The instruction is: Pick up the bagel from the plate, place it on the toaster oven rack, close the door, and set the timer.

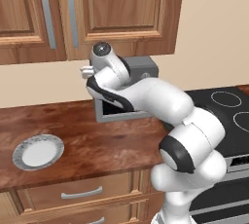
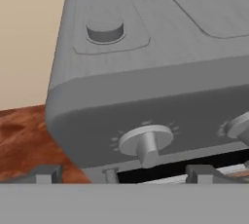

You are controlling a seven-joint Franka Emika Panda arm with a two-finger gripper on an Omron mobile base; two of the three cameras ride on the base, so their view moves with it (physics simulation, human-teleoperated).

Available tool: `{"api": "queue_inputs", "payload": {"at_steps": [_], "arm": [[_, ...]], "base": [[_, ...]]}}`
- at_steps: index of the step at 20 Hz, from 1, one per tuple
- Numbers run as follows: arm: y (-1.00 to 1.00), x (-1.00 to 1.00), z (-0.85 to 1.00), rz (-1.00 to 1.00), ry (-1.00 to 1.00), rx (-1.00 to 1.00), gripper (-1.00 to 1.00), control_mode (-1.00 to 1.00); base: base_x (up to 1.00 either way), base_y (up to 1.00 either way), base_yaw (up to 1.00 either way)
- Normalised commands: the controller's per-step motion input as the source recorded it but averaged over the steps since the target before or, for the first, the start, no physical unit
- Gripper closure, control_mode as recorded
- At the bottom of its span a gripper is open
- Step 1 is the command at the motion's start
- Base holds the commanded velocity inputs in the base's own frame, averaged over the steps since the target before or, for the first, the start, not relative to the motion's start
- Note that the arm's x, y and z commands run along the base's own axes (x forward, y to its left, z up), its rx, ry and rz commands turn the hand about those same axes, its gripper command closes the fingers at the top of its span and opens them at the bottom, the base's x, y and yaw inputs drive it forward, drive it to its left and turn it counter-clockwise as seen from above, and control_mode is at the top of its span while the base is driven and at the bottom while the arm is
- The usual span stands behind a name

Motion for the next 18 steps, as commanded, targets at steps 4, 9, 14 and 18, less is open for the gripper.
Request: {"api": "queue_inputs", "payload": {"at_steps": [4, 9, 14, 18], "arm": [[-0.02, 0.12, -0.21, 0.13, -0.04, -0.04, -1.00, -1.00], [0.00, 0.00, -0.01, 0.07, -0.14, -0.03, -1.00, -1.00], [-0.03, 0.00, 0.00, 0.01, -0.18, -0.02, -1.00, -1.00], [-0.10, 0.00, 0.00, 0.00, -0.05, -0.01, -1.00, -1.00]], "base": [[0.00, 0.00, 0.00], [0.00, 0.00, 0.00], [0.00, 0.00, 0.00], [0.00, 0.00, 0.00]]}}
